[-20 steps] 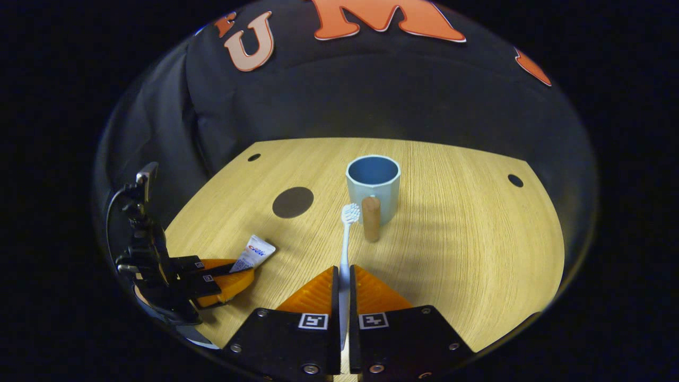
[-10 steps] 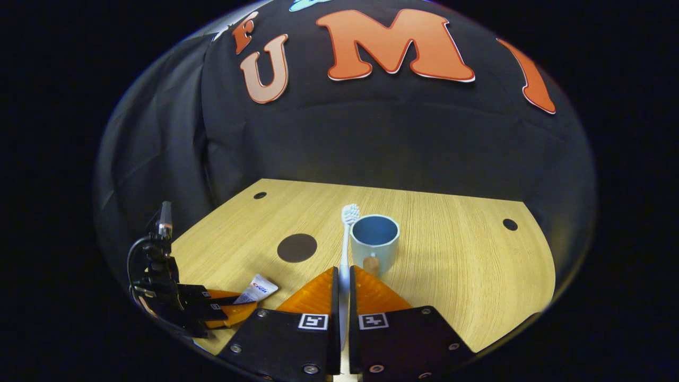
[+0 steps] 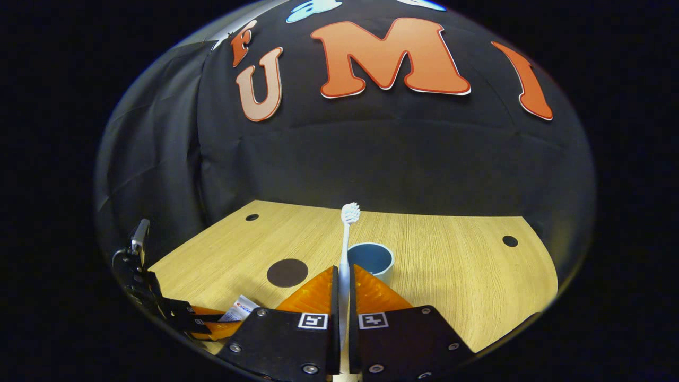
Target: Put the toothbrush and toothpaste on the desktop into the cup, then pick up the cup and place it on the coaster on the desktop.
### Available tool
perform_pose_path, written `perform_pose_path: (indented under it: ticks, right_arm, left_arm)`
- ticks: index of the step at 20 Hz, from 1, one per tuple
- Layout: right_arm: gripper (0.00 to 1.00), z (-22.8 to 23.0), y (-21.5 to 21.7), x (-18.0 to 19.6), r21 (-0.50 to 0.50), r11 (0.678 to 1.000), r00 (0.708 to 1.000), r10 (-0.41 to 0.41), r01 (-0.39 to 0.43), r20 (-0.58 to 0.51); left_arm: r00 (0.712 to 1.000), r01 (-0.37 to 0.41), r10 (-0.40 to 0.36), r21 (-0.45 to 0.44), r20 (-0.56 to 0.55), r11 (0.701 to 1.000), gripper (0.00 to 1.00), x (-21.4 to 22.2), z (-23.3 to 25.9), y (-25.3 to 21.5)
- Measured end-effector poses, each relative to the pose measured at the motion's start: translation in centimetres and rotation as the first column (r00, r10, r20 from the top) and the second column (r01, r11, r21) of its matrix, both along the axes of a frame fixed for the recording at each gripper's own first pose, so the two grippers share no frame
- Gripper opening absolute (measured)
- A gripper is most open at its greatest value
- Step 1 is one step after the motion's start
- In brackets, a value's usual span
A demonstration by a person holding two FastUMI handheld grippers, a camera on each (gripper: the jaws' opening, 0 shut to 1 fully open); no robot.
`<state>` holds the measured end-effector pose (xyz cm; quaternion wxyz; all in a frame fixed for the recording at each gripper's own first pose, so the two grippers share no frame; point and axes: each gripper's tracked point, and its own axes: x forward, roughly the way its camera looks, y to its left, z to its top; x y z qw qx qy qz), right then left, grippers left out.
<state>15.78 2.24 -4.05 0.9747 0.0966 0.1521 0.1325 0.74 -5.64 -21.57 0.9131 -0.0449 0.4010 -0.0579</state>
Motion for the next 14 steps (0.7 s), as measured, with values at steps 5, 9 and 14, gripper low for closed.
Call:
perform_pose_path:
  ticks: [5, 9, 14]
  right_arm:
    - [0.06, 1.3, -0.8, 1.6, 0.016, 0.999, 0.996, -0.050, 0.049, 0.076]
    - [0.07, 0.8, -1.6, 2.2, -0.013, 0.994, 0.988, -0.104, 0.106, 0.112]
    - [0.07, 2.5, -1.6, 3.0, 0.018, 0.993, 0.975, -0.120, 0.119, 0.188]
  left_arm:
    - [1.000, 0.000, 0.000, 0.000, 0.012, 1.000, 0.23, 0.2, 0.2, 0.0]
    - [0.999, 0.010, -0.010, -0.010, 0.042, 1.000, 0.23, 0.3, 0.5, 0.0]
    - [0.998, 0.008, -0.008, 0.003, 0.069, 1.000, 0.23, 0.7, 0.7, 0.2]
